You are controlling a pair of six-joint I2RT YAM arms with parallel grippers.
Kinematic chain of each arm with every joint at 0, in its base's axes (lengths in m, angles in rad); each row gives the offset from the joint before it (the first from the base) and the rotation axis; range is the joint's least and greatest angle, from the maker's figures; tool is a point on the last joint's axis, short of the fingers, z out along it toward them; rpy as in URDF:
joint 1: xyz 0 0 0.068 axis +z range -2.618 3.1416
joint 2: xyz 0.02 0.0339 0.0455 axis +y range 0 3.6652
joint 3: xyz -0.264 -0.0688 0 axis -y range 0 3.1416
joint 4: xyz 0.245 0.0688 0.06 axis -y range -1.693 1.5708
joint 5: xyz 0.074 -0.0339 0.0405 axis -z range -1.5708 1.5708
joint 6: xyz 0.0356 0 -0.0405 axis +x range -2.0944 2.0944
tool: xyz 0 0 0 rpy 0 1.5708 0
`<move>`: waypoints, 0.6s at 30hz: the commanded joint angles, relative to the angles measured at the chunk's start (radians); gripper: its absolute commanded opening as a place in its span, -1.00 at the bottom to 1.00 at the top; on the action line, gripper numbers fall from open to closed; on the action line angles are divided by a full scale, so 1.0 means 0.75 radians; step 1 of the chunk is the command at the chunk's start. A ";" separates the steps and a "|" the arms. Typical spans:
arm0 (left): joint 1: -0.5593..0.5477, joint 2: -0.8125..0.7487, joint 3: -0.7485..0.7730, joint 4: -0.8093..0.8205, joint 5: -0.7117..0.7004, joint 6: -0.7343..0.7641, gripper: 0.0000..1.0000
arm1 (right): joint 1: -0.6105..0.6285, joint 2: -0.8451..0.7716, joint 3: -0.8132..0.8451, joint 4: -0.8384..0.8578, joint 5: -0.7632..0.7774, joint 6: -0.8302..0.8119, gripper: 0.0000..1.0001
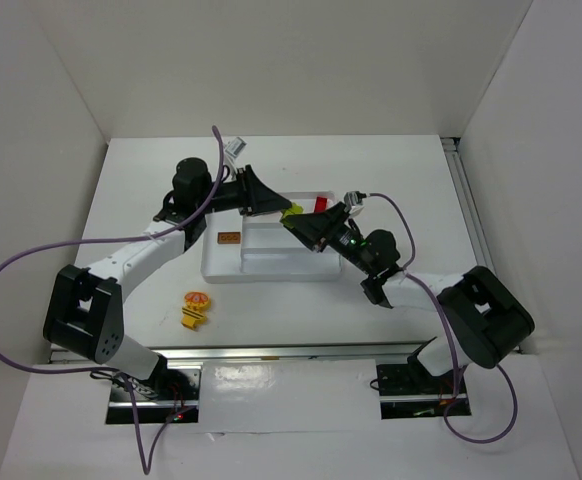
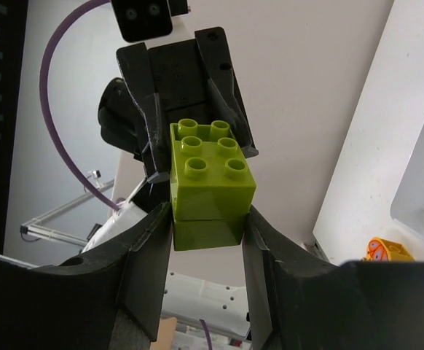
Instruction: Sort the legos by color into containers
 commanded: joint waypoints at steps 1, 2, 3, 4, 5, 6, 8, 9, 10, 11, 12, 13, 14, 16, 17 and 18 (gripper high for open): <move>-0.007 -0.001 0.084 0.051 0.012 0.027 -1.00 | 0.040 -0.031 0.013 0.010 -0.052 -0.067 -0.80; -0.007 0.011 0.096 0.050 0.012 0.039 -1.00 | 0.052 -0.047 0.013 -0.024 -0.064 -0.081 -0.80; -0.007 0.011 0.111 0.034 0.000 0.039 -1.00 | 0.052 -0.047 0.013 -0.036 -0.064 -0.081 -0.80; -0.007 0.025 0.111 0.034 0.000 0.039 -1.00 | 0.069 -0.059 0.013 -0.055 -0.064 -0.106 -0.80; -0.007 0.025 0.123 0.034 0.000 0.039 -1.00 | 0.069 -0.060 0.013 -0.081 -0.064 -0.106 -0.80; -0.007 0.041 0.123 0.034 0.000 0.039 -1.00 | 0.069 -0.080 0.013 -0.104 -0.064 -0.124 -0.80; -0.007 0.054 0.147 0.022 0.000 0.039 -1.00 | 0.081 -0.113 0.013 -0.167 -0.079 -0.157 -0.80; 0.005 0.054 0.148 0.022 0.000 0.039 -1.00 | 0.081 -0.125 0.013 -0.194 -0.079 -0.169 -0.80; 0.005 0.066 0.164 0.022 0.000 0.039 -1.00 | 0.081 -0.137 0.013 -0.241 -0.093 -0.194 -0.80; 0.005 0.078 0.164 0.022 0.000 0.039 -1.00 | 0.081 -0.158 0.013 -0.265 -0.093 -0.194 -0.80; 0.005 0.078 0.164 0.022 0.000 0.039 -1.00 | 0.081 -0.172 0.013 -0.286 -0.093 -0.214 -0.80; 0.019 0.078 0.182 -0.004 -0.013 0.053 -1.00 | 0.081 -0.209 0.013 -0.353 -0.093 -0.227 -0.80; 0.019 0.092 0.195 -0.019 -0.013 0.066 -1.00 | 0.081 -0.231 0.013 -0.402 -0.093 -0.271 -0.80; 0.060 0.105 0.237 -0.094 -0.043 0.098 -1.00 | 0.081 -0.327 0.048 -0.665 -0.073 -0.345 -0.80; 0.072 0.105 0.266 -0.273 -0.104 0.177 -1.00 | 0.081 -0.366 0.072 -0.780 -0.052 -0.434 -0.80; 0.072 0.127 0.297 -0.390 -0.164 0.227 -1.00 | 0.081 -0.407 0.094 -0.907 -0.026 -0.488 -0.80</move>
